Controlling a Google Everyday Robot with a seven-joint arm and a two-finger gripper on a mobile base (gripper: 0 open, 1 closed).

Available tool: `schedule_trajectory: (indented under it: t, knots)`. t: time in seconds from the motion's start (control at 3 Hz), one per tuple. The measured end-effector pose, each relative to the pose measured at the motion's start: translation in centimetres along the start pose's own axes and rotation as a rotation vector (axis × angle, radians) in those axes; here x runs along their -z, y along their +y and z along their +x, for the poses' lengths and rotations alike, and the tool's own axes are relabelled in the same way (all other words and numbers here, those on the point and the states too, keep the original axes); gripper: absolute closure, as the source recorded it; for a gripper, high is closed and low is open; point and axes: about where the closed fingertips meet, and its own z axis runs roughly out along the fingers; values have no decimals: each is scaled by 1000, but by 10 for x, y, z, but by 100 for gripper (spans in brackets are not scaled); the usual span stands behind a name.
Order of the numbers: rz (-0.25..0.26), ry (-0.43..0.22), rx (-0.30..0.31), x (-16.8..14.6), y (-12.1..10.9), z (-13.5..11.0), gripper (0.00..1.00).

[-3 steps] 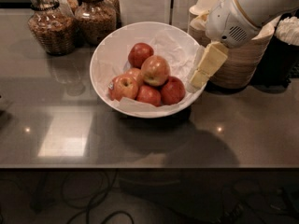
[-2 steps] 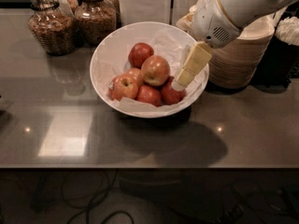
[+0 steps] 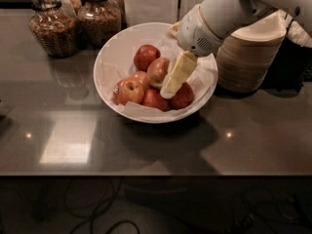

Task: Pick apple from white bowl

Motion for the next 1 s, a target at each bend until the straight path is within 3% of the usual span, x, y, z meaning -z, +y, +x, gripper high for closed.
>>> schedule_trajectory:
  t: [1.0]
  knots:
    - [-38, -16, -62, -25, -4, 27, 0]
